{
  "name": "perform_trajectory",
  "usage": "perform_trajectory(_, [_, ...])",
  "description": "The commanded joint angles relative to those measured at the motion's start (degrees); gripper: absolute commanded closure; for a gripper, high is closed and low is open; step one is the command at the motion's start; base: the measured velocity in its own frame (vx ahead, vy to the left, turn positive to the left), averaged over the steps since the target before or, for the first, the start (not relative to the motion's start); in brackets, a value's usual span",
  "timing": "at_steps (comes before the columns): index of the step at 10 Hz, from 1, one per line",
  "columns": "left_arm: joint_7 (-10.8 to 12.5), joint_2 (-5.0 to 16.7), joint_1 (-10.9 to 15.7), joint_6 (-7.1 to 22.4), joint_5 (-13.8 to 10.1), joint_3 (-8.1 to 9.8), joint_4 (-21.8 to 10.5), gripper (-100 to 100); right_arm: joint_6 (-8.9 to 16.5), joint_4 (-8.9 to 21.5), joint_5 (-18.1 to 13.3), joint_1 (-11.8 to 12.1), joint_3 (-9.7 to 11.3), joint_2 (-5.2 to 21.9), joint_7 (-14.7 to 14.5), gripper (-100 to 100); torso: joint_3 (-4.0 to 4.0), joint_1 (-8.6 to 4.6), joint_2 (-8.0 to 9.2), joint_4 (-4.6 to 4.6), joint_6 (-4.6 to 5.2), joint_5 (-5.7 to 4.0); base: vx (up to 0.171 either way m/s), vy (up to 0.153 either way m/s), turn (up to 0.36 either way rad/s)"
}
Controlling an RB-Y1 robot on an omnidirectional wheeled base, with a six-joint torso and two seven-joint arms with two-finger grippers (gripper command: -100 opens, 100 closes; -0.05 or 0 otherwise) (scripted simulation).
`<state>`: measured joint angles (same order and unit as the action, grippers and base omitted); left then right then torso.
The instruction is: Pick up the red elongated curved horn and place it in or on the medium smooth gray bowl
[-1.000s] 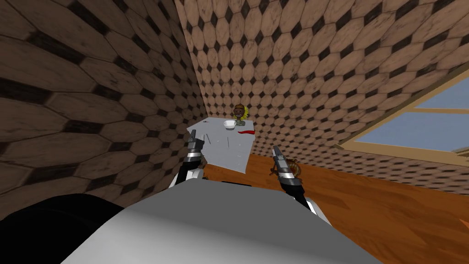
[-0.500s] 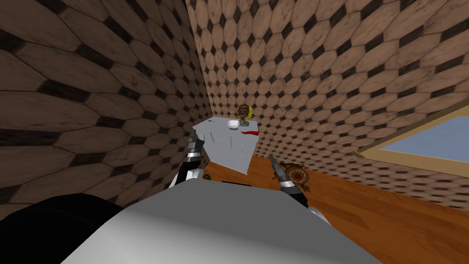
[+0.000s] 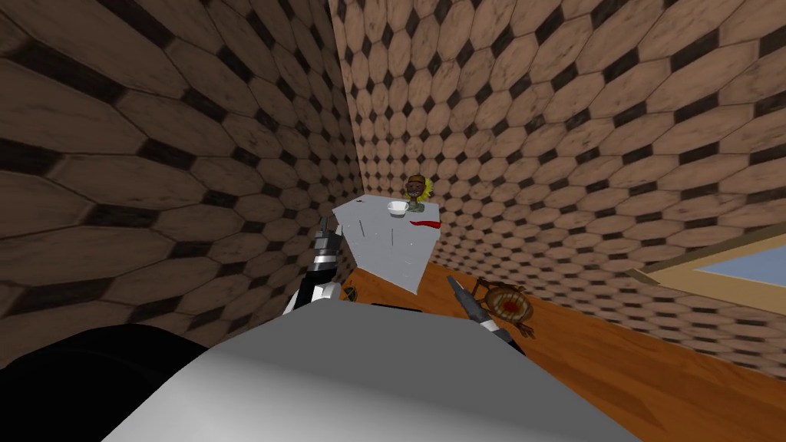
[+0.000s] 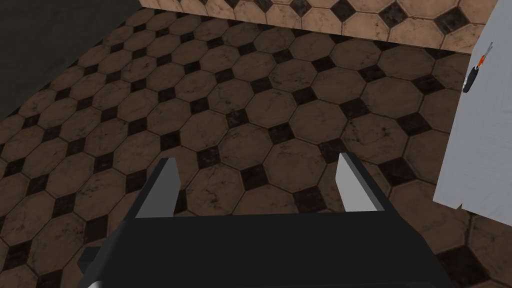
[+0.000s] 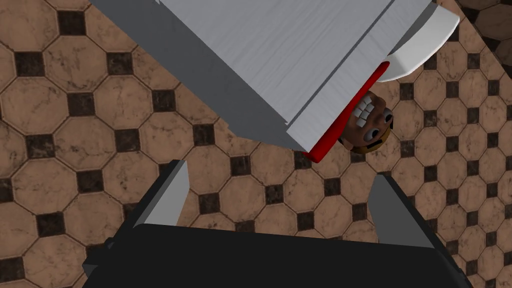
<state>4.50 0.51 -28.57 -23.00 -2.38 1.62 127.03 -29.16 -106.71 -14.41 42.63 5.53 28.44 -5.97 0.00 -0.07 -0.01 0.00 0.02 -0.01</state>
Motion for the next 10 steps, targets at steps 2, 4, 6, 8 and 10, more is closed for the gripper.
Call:
perform_trajectory(2, [0.0, 0.0, 0.0, 0.0, 0.0, 0.00, 0.0, 0, -1.0, 3.6, -1.4, 2.2, 1.1, 4.2, -0.7, -100, 0.00, 0.00, 0.01, 0.00, -0.02, 0.00, -0.003, -0.008, 0.183])
perform_trajectory(4, [0.0, 0.0, 0.0, 0.0, 0.0, 0.00, 0.0, 0, -1.3, 6.6, -2.6, 3.9, 2.2, 7.7, -1.3, -100, 0.00, 0.02, 0.00, 0.00, -0.03, 0.01, -0.004, -0.006, 0.199])
perform_trajectory(6, [0.0, 0.0, 0.0, 0.0, 0.0, 0.00, 0.0, 0, -1.7, 9.3, -3.8, 5.6, 3.3, 11.3, -1.9, -100, 0.00, 0.03, 0.00, 0.00, -0.02, 0.01, -0.004, -0.003, 0.179])
perform_trajectory(8, [0.0, 0.0, 0.0, 0.0, 0.0, 0.00, 0.0, 0, -2.2, 12.6, -4.9, 7.3, 4.4, 14.9, -2.5, -100, 0.00, 0.04, 0.00, 0.00, -0.02, 0.01, -0.004, -0.001, 0.184])
perform_trajectory(10, [0.0, 0.0, 0.0, 0.0, 0.0, 0.00, 0.0, 0, -2.8, 15.9, -5.9, 8.8, 5.4, 18.2, -3.1, -100, -0.01, 0.04, -0.02, 0.00, -0.02, 0.01, -0.003, 0.001, 0.199])
